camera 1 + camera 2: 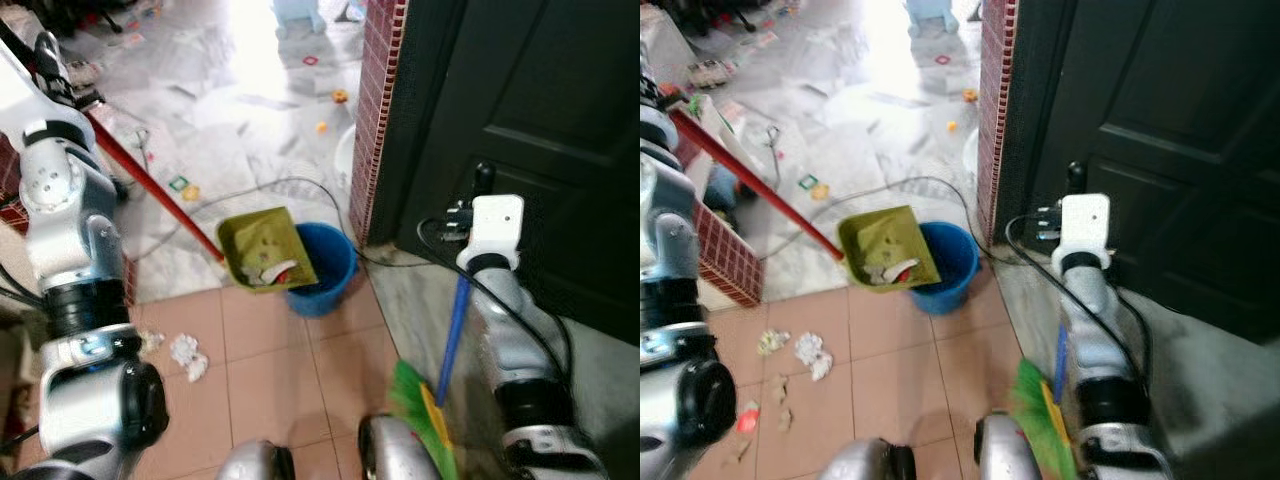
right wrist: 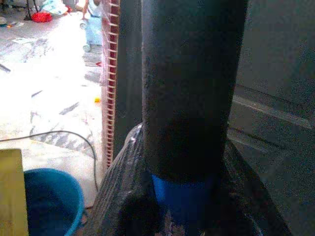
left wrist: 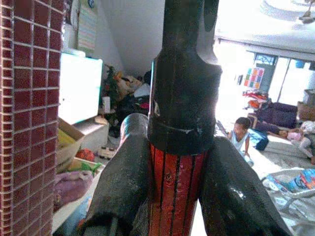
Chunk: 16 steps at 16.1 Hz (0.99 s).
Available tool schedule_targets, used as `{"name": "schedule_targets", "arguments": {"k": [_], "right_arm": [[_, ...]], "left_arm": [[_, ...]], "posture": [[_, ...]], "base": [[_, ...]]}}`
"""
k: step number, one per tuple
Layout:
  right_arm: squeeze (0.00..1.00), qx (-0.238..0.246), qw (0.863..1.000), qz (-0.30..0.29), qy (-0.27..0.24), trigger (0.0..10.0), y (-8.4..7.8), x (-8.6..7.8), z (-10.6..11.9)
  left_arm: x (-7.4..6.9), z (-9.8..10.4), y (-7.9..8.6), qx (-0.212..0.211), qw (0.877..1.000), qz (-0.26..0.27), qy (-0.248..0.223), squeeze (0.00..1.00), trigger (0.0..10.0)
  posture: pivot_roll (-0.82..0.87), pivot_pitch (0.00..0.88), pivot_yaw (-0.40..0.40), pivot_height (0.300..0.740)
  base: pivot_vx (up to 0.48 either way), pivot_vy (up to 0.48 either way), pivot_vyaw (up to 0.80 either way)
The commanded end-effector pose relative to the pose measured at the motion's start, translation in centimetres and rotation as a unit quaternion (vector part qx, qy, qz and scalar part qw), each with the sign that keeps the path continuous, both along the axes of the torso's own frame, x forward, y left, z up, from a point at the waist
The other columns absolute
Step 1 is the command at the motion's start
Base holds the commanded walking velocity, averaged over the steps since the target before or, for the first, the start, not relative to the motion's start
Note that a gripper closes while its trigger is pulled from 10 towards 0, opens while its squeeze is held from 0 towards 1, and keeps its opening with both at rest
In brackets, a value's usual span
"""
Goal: Sweep floor
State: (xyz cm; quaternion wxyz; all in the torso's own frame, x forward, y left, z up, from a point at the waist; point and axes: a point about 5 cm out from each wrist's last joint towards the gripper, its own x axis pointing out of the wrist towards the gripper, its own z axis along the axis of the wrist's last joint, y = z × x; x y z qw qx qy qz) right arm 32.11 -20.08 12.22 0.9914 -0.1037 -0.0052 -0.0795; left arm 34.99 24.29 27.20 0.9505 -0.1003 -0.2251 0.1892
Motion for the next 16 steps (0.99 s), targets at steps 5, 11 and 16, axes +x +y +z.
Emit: {"name": "schedule_targets", "arguments": {"k": [5, 11, 16], "right_arm": [[0.00, -0.003, 1.000, 0.011, -0.027, 10.0, 0.7, 0.2, 1.1], [0.00, -0.001, 0.999, 0.012, -0.031, 10.0, 0.9, 0.4, 1.3], [0.00, 0.003, 1.000, 0.013, -0.028, 10.0, 1.2, 0.5, 0.9]], "left_arm": [[-0.4, 2.8, -1.2, 0.071, 0.995, 0.011, -0.074, 0.00, 10.0], [-0.7, 0.6, -12.5, 0.209, 0.958, -0.161, -0.111, 0.00, 10.0], [-6.6, -0.9, -21.5, 0.418, 0.781, -0.429, -0.178, 0.00, 10.0]], "posture": [[-0.10, 0.125, 0.060, 0.740], [-0.10, 0.118, 0.065, 0.740], [-0.07, 0.122, 0.060, 0.740]], "base": [[0.343, 0.000, 0.00], [0.000, 0.000, 0.00], [0.000, 0.000, 0.00]]}}
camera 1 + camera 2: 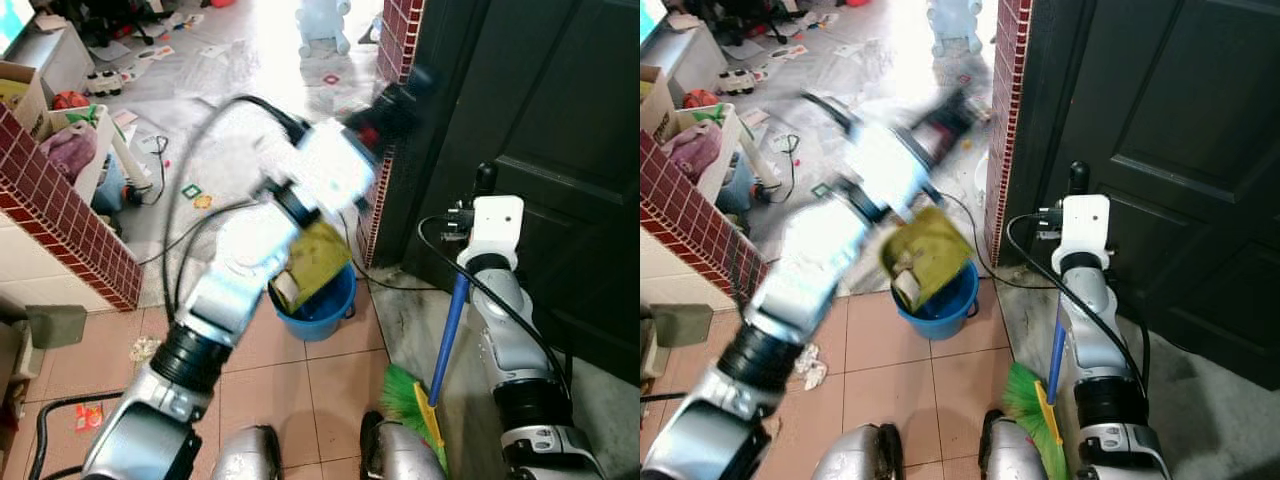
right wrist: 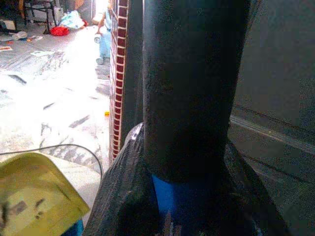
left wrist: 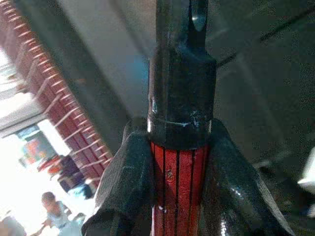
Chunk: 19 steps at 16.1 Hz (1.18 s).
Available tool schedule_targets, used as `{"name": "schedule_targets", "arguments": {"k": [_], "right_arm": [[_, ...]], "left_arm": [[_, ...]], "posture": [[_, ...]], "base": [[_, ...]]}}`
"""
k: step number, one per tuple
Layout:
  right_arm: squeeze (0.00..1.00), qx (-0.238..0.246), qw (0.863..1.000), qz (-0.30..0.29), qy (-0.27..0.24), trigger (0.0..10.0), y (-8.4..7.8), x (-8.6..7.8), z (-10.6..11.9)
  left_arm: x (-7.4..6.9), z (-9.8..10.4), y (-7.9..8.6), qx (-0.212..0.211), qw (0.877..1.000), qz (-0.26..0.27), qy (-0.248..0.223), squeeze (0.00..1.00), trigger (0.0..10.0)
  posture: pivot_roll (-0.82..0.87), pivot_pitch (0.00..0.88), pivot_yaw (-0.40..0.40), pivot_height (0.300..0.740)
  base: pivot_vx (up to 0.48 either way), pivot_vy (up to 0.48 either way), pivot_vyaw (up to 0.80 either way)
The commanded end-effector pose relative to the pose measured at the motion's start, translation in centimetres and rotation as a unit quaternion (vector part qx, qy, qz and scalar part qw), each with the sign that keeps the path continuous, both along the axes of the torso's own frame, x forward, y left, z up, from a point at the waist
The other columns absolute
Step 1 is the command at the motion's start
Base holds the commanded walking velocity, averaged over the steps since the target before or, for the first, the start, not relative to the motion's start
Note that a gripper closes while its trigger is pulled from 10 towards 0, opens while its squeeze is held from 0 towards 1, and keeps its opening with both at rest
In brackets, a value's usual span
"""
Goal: Sweep floor
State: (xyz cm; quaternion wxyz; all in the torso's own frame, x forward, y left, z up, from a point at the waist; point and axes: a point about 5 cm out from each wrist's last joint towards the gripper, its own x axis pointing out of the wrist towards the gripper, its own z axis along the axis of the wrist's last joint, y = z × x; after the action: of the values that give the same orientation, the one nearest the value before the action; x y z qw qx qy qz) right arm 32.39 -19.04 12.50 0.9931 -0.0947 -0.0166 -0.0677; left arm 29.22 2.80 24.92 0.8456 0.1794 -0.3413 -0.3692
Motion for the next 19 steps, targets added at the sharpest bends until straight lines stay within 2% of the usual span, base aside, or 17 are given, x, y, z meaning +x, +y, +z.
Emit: {"name": "schedule_targets", "arguments": {"k": [1, 3, 4, 5, 7, 8, 9, 10, 11, 12, 14, 16, 17, 18, 19], "right_arm": [[0.00, -0.006, 1.000, 0.001, -0.018, 10.0, 0.2, 0.3, 0.7], [0.00, -0.009, 1.000, 0.002, -0.017, 10.0, 0.0, 0.4, 0.7], [0.00, -0.011, 1.000, 0.003, -0.016, 10.0, -0.1, 0.5, 0.7], [0.00, -0.011, 1.000, 0.003, -0.016, 10.0, -0.1, 0.5, 0.7], [0.00, -0.012, 1.000, 0.004, -0.014, 10.0, 0.0, 0.5, 0.4], [0.00, -0.012, 1.000, 0.005, -0.013, 10.0, 0.0, 0.5, 0.4], [0.00, -0.013, 1.000, 0.006, -0.013, 10.0, -0.1, 0.5, 0.4], [0.00, -0.014, 1.000, 0.005, -0.013, 10.0, -0.1, 0.5, 0.4], [0.00, -0.015, 1.000, 0.005, -0.013, 10.0, -0.2, 0.5, 0.3], [0.00, -0.015, 1.000, 0.005, -0.013, 10.0, -0.1, 0.5, 0.3], [0.00, -0.015, 1.000, 0.007, -0.012, 10.0, 0.0, 0.4, 0.1], [0.00, -0.015, 1.000, 0.008, -0.008, 10.0, 0.0, 0.3, -0.1], [0.00, -0.015, 1.000, 0.009, -0.008, 10.0, 0.0, 0.4, -0.1], [0.00, -0.015, 1.000, 0.010, -0.008, 10.0, 0.0, 0.4, -0.1], [0.00, -0.015, 1.000, 0.011, -0.008, 10.0, 0.0, 0.4, -0.1]], "left_arm": [[-1.3, 1.5, -0.5, 0.005, 0.998, -0.019, -0.056, 0.00, 10.0], [-1.9, 1.8, -0.9, 0.019, 0.997, -0.019, -0.071, 0.00, 10.0], [-1.8, 1.2, -0.8, 0.025, 0.998, -0.014, -0.058, 0.00, 10.0], [-1.7, 1.1, -0.5, 0.041, 0.996, 0.001, -0.082, 0.00, 10.0], [-1.0, 1.2, 0.2, 0.005, 0.998, 0.032, -0.051, 0.00, 10.0], [-0.5, 1.6, 1.0, -0.031, 0.998, 0.049, -0.030, 0.00, 10.0], [-0.1, 1.4, 1.4, 0.003, 0.995, 0.075, -0.064, 0.00, 10.0], [0.2, 1.5, 1.9, -0.008, 0.994, 0.089, -0.065, 0.00, 10.0], [0.1, 1.5, 1.8, 0.008, 0.993, 0.087, -0.075, 0.00, 10.0], [0.2, 1.8, 2.1, -0.009, 0.994, 0.086, -0.069, 0.00, 10.0], [0.9, 3.5, 3.4, -0.055, 0.986, 0.127, -0.089, 0.00, 10.0], [1.7, 7.9, 7.0, -0.170, 0.954, 0.211, -0.126, 0.00, 10.0], [1.9, 9.7, 8.6, -0.206, 0.937, 0.244, -0.142, 0.00, 10.0], [2.1, 11.5, 10.7, -0.226, 0.915, 0.293, -0.164, 0.00, 10.0], [2.5, 11.8, 11.7, -0.219, 0.907, 0.317, -0.170, 0.00, 10.0]], "posture": [[-0.07, 0.122, 0.057, 0.740], [-0.08, 0.119, 0.049, 0.740], [-0.08, 0.119, 0.049, 0.740], [-0.08, 0.118, 0.050, 0.740], [-0.08, 0.115, 0.050, 0.740], [-0.08, 0.114, 0.049, 0.740], [-0.08, 0.112, 0.049, 0.740], [-0.08, 0.114, 0.049, 0.740], [-0.08, 0.114, 0.050, 0.740], [-0.08, 0.114, 0.050, 0.740], [-0.08, 0.114, 0.049, 0.740], [-0.08, 0.114, 0.047, 0.740], [-0.08, 0.115, 0.044, 0.740], [-0.08, 0.115, 0.043, 0.740], [-0.08, 0.115, 0.043, 0.740]], "base": [[0.000, 0.000, 0.00], [0.000, 0.000, 0.00], [0.000, 0.000, 0.00], [0.000, 0.000, 0.00], [0.000, 0.000, 0.00], [0.000, 0.000, 0.00], [0.000, 0.000, 0.00], [0.000, 0.000, 0.00], [0.000, 0.000, 0.00], [0.000, 0.000, 0.00], [0.000, 0.000, 0.00], [0.000, 0.000, 0.00], [0.000, 0.000, 0.00], [0.000, 0.000, 0.00], [0.000, 0.000, 0.00]]}}
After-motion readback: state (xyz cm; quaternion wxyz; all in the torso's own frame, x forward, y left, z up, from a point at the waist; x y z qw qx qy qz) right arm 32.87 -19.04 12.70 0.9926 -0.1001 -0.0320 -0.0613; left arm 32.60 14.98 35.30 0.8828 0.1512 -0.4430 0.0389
